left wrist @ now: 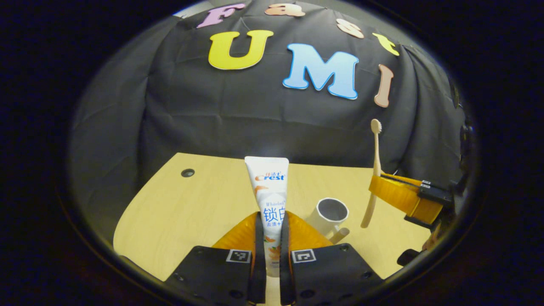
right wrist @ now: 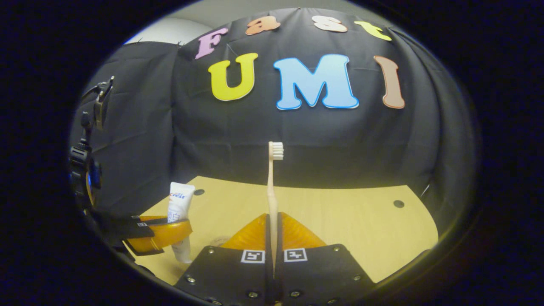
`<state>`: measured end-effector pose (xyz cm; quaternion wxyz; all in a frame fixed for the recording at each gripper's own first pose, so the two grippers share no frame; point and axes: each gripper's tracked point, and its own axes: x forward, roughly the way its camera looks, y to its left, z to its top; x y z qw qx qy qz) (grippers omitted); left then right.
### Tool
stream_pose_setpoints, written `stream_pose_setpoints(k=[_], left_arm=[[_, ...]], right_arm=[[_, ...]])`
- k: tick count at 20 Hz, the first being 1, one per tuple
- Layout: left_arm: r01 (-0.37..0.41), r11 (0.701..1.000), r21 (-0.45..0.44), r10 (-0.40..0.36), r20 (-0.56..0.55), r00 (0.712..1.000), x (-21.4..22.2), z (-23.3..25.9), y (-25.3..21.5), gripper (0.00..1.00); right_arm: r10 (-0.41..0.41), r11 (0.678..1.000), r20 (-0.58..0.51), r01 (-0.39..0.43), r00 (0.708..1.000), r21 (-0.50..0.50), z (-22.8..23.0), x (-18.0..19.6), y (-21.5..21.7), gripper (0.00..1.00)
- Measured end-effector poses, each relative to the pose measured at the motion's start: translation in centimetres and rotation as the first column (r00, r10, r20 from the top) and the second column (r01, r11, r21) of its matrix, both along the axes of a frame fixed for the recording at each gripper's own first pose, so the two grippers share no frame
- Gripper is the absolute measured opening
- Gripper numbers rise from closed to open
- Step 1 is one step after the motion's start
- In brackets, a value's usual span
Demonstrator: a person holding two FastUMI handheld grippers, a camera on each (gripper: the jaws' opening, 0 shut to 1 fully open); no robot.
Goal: Put the toothbrush and toothpaste on the desktop into the cup, then pick up the cup and place it on the coaster on the desktop.
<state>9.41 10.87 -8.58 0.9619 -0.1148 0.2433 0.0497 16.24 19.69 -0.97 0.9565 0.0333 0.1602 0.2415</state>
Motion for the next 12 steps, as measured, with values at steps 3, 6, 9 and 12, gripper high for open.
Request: stream_pose_setpoints(k=[3, 6, 9, 12], left_arm=[[-0.014, 1.000, 0.000, 0.014, 0.040, 0.999, 0.8, 0.8, 0.0, 0.20], [-0.024, 1.000, 0.001, 0.024, 0.061, 0.998, 1.0, 1.5, 0.0, 0.20], [-0.036, 0.999, -0.011, 0.037, 0.054, 0.998, 0.9, 1.4, 0.2, 0.20], [-0.048, 0.999, -0.012, 0.049, 0.038, 0.998, 0.5, 1.0, 0.7, 0.20]], right_arm=[[0.009, 1.000, 0.030, -0.010, 1.000, 0.021, -0.1, 2.4, 0.9, 0.02], [0.012, 0.999, 0.018, -0.013, 1.000, 0.031, -1.7, 4.3, 1.9, 0.02], [0.015, 1.000, -0.012, -0.015, 1.000, 0.011, -3.9, 5.4, 2.3, 0.02], [0.012, 0.999, -0.039, -0.014, 0.999, -0.042, -6.1, 6.0, 2.6, 0.02]])
